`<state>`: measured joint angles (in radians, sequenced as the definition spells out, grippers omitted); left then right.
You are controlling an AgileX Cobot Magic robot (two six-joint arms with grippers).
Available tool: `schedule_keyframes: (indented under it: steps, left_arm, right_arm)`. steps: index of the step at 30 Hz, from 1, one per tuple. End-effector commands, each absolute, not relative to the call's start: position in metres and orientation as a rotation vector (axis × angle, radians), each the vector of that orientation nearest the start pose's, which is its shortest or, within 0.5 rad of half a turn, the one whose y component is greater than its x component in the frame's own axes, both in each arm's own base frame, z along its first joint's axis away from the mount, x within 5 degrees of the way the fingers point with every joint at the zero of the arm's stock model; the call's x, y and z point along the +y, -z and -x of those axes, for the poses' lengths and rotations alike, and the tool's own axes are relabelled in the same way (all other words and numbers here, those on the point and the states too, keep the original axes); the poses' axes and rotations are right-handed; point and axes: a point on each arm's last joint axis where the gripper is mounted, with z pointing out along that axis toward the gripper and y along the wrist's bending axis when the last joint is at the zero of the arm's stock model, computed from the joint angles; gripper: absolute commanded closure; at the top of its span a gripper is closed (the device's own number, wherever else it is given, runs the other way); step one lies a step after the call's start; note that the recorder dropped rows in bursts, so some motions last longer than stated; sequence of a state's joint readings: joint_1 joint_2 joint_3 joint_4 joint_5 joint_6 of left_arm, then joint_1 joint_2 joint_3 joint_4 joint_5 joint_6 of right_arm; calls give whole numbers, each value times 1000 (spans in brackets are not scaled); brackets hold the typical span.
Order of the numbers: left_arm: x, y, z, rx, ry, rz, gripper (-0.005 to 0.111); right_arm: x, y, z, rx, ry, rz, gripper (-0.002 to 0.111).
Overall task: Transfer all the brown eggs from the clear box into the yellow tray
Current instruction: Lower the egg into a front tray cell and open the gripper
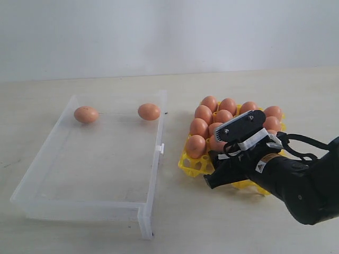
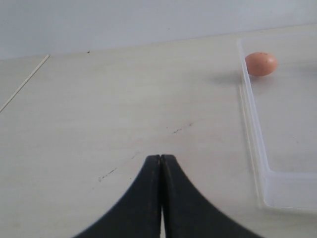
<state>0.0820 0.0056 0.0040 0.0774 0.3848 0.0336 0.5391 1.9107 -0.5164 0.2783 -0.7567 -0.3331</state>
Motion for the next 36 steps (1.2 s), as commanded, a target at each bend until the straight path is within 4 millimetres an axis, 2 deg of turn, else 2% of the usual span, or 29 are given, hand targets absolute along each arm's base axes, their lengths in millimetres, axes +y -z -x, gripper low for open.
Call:
schedule_keyframes:
  steps: [1,14,20,27,33,36]
  left_arm:
    - [7,-179,-52,1864,-146,-1,107]
    - [7,-179,-52,1864,-145,1,107]
    - [7,-179,-52,1864,-145,1,107]
    - [7,-179,-52,1864,-144,2,107]
    - [7,-179,-52,1864,-144,2,107]
    - [7,-179,-52,1864,-144,2,107]
  right_arm:
    - [134,-96,-261,2041,-34,576,40]
    - [137,-111,-262,1986,-104,514,41]
    - [137,-137,-263,1900,-156,416,44]
    - [136,-138,-263,1906,-158,418,44]
    - [136,-162,-263,1831,-203,359,44]
    - [138,-185,-265,1765,-230,333,44]
